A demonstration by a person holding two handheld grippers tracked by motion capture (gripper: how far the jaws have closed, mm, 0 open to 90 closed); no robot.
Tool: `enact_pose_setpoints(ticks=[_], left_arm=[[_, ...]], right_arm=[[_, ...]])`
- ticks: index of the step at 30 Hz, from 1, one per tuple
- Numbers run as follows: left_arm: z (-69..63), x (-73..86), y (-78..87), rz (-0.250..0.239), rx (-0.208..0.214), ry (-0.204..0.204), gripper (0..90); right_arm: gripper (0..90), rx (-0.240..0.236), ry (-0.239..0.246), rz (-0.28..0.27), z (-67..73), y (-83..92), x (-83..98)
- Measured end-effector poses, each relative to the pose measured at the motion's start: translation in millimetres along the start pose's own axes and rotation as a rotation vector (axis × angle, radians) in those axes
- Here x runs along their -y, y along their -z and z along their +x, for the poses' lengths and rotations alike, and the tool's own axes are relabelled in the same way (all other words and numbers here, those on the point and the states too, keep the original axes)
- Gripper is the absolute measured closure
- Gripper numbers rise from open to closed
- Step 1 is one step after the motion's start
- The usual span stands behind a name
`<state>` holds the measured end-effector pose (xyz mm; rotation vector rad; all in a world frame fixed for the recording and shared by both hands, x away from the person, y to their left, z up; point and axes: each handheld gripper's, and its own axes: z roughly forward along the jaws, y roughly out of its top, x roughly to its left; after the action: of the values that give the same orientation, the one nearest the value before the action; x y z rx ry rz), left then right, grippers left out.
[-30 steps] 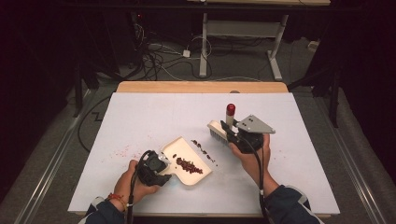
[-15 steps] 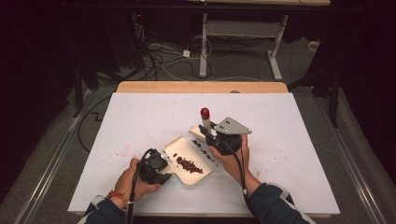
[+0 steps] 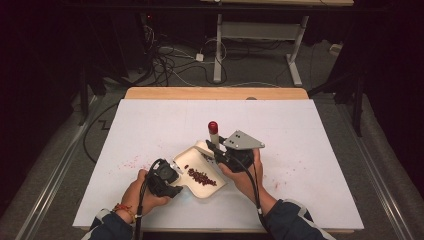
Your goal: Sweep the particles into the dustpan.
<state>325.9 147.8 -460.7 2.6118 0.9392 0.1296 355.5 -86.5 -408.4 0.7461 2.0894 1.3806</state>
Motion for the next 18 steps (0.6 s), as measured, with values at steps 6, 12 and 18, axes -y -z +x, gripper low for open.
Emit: enact_pose_setpoints(ticks=[6, 12, 18], left_arm=[[0.5, 2.1, 1.1, -0.001, 0.005, 0.002, 63.9], [1.4, 4.8, 3.4, 0.002, 0.012, 0.003, 63.9], [6.7, 11.1, 9.6, 0.001, 0.018, 0.026, 63.8]], right_arm=[[70.2, 0.029, -0.002, -0.008, -5.7, 2.6, -0.5], [70.3, 0.060, -0.025, -0.017, -16.8, 5.8, 0.5], [70.3, 0.078, -0.024, -0.028, -21.8, 8.3, 0.8]])
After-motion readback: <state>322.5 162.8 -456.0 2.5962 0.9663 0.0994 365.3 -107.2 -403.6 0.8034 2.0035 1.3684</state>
